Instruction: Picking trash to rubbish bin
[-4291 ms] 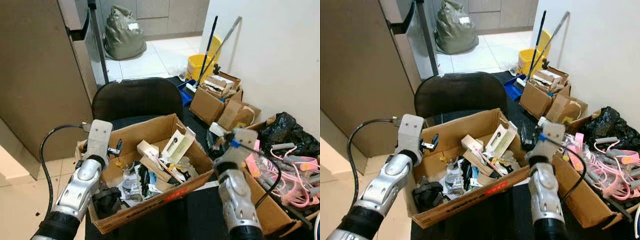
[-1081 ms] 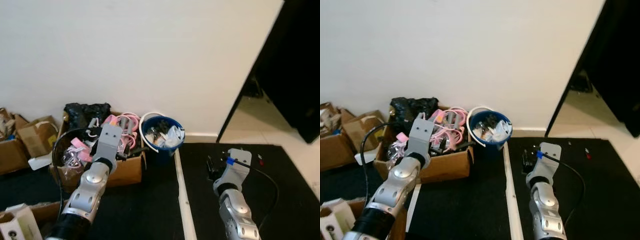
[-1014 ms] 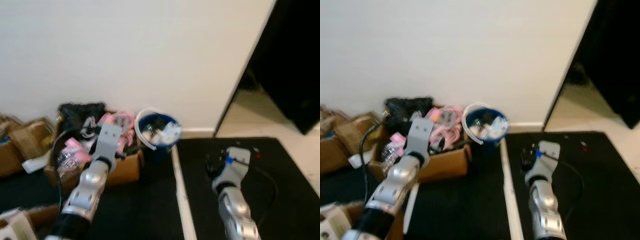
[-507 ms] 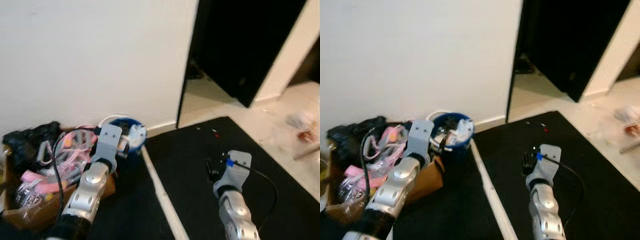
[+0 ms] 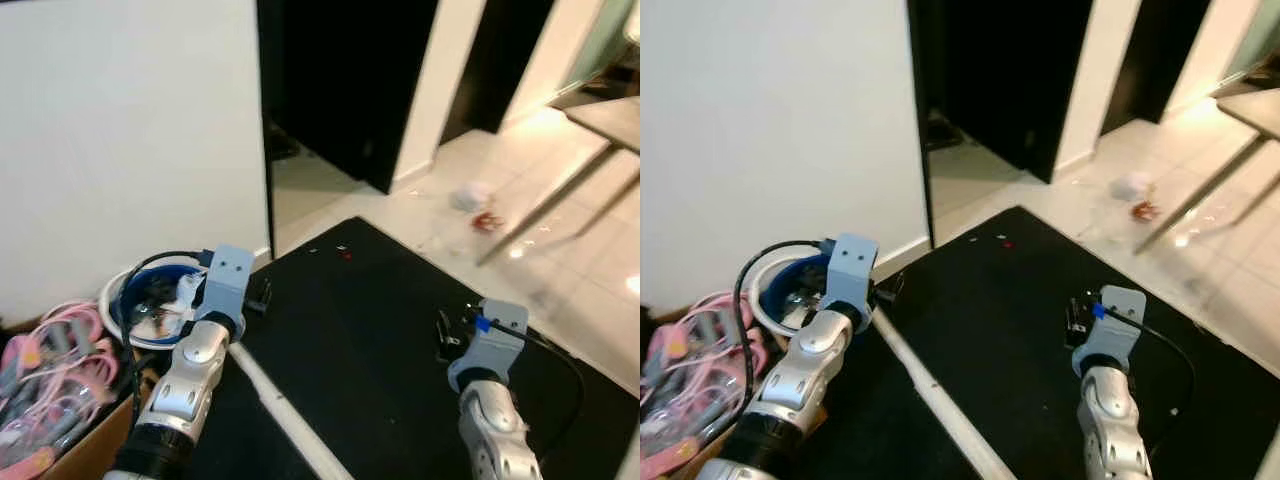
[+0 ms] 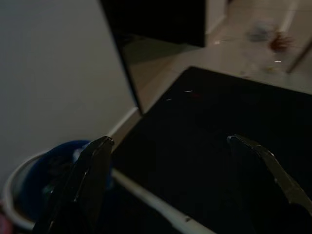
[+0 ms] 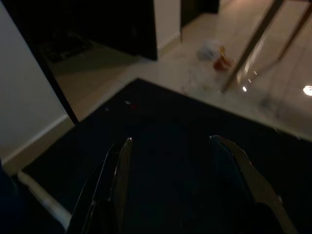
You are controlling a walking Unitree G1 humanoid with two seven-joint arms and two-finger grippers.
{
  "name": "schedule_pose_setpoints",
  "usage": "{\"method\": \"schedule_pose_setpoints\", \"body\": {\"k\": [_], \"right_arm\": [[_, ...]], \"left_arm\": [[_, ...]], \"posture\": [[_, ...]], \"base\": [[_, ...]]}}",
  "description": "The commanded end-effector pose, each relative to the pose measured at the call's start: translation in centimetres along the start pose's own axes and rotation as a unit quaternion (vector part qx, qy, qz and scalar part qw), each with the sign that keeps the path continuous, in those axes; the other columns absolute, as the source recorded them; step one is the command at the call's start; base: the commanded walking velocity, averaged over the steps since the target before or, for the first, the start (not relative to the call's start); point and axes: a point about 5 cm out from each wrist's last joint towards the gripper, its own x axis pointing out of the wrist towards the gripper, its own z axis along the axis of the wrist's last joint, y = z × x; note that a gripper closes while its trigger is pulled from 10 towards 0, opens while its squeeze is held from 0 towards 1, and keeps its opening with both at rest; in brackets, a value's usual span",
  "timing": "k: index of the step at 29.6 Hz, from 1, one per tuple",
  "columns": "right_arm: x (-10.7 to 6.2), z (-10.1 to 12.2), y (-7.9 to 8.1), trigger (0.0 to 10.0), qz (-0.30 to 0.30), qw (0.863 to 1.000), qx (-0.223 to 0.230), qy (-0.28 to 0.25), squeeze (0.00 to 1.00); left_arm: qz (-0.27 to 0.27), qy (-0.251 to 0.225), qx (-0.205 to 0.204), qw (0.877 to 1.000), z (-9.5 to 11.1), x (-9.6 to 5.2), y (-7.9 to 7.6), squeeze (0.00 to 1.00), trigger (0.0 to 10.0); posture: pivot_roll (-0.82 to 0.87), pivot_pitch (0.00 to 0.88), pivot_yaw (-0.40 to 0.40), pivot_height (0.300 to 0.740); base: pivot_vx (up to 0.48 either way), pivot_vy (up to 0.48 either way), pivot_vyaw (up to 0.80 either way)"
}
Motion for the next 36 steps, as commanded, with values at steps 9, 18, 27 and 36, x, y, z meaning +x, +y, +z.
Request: {"method": "schedule_pose_setpoints", "body": {"k": [9,18,27,36], "right_arm": [[-0.05,-0.40,0.19,10.0,0.001,1.000,0.001,0.017,0.00],[-0.06,-0.66,-0.05,10.0,-0.003,1.000,0.000,0.025,0.00],[0.10,-0.41,0.05,10.0,-0.006,1.000,0.003,0.025,0.00],[0.30,-0.56,-0.13,10.0,-0.004,0.999,-0.001,0.032,0.00]], "left_arm": [[0.000,0.009,0.009,1.000,-0.48,0.06,-0.06,0.00,10.0],[0.006,0.010,0.016,1.000,-0.50,0.09,0.25,0.00,10.0],[0.025,0.014,-0.004,1.000,-0.96,-0.11,0.82,0.00,10.0],[0.016,0.006,-0.025,1.000,-0.42,-0.30,0.35,0.00,10.0]], "posture": [[-0.08,0.067,0.014,0.740],[-0.07,0.071,0.007,0.740],[-0.08,0.072,0.007,0.740],[-0.07,0.079,-0.010,0.740]], "base": [[0.000,0.000,-0.80],[0.000,0.000,-0.80],[0.000,0.000,-0.80],[0.000,0.000,-0.80]]}}
